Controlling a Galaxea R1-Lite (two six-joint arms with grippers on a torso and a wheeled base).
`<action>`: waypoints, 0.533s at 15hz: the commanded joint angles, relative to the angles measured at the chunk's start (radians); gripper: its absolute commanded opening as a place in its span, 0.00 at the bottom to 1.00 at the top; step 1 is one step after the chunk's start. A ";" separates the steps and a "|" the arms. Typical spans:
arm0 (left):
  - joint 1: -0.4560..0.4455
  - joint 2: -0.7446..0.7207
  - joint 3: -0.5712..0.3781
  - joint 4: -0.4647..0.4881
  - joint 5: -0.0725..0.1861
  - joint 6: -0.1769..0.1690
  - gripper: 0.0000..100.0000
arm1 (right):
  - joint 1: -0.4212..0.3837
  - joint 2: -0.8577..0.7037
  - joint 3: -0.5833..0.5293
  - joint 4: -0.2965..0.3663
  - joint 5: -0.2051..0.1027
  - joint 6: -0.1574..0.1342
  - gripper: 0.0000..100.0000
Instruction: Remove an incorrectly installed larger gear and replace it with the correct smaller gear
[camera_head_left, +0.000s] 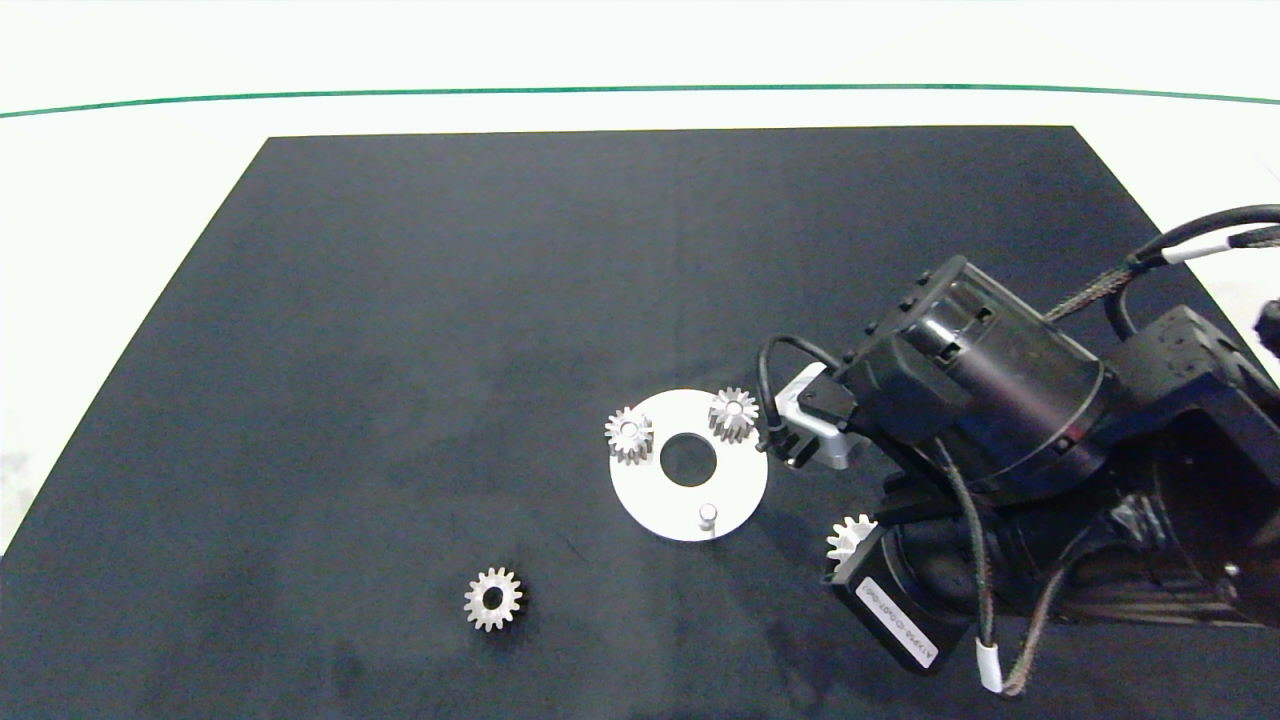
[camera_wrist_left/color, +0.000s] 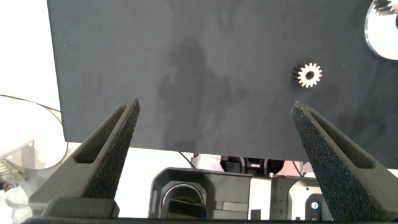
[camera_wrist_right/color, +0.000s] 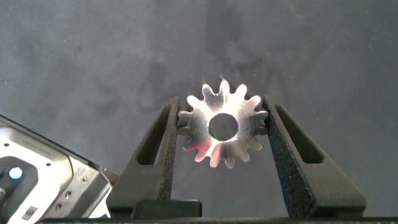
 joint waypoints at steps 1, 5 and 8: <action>0.000 0.000 0.000 0.007 0.001 -0.001 1.00 | -0.008 -0.123 0.173 -0.111 -0.004 0.022 0.00; 0.000 0.001 0.000 0.007 0.001 -0.001 1.00 | -0.008 -0.194 0.350 -0.247 -0.004 0.025 0.00; 0.000 0.001 0.002 0.007 0.001 -0.001 1.00 | -0.013 -0.197 0.449 -0.417 -0.006 0.025 0.00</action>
